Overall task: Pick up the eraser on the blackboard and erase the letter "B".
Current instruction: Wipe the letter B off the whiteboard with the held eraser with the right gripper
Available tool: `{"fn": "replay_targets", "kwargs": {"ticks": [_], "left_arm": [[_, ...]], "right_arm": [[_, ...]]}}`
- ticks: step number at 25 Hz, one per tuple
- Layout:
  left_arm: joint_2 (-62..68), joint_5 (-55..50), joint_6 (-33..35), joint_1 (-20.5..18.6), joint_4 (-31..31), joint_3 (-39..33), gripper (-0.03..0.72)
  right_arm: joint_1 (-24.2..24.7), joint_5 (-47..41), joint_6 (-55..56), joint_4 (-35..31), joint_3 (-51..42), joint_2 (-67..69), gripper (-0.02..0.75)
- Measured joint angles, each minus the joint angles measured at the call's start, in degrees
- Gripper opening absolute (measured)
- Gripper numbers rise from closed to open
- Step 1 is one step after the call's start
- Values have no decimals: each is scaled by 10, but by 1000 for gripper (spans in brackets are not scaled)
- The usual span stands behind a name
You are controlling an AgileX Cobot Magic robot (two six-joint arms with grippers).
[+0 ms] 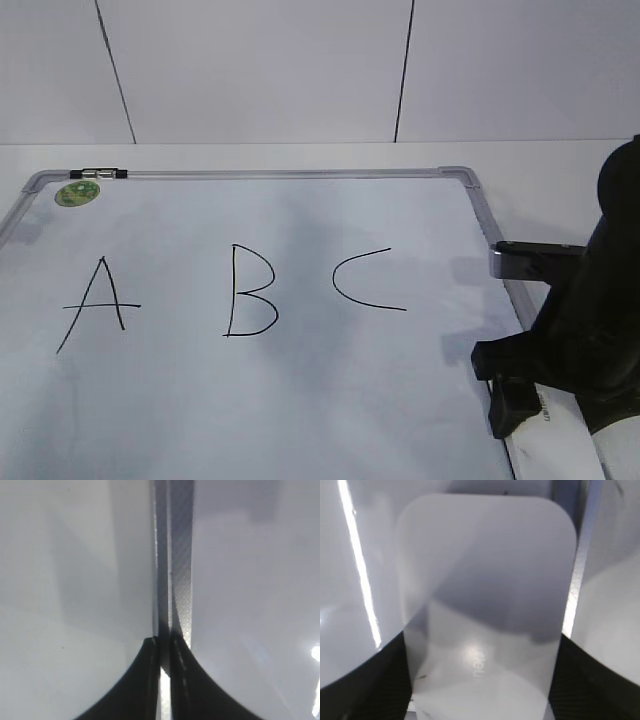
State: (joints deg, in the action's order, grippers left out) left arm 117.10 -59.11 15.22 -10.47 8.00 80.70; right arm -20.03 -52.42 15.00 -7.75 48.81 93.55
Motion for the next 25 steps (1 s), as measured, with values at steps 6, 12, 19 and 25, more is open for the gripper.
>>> {"fn": "replay_targets", "kwargs": {"ticks": [6, 12, 19, 25], "left_arm": [[0, 0, 0, 0, 0, 0, 13], [0, -1, 0, 0, 4, 0, 13], [0, -1, 0, 0, 4, 0, 13], [0, -1, 0, 0, 4, 0, 13]], "right_arm": [[0, -6, 0, 0, 7, 1, 538], [0, -34, 0, 9, 34, 3, 537], [0, -50, 0, 4, 40, 3, 537], [0, -100, -7, -19, 83, 3, 537]]}}
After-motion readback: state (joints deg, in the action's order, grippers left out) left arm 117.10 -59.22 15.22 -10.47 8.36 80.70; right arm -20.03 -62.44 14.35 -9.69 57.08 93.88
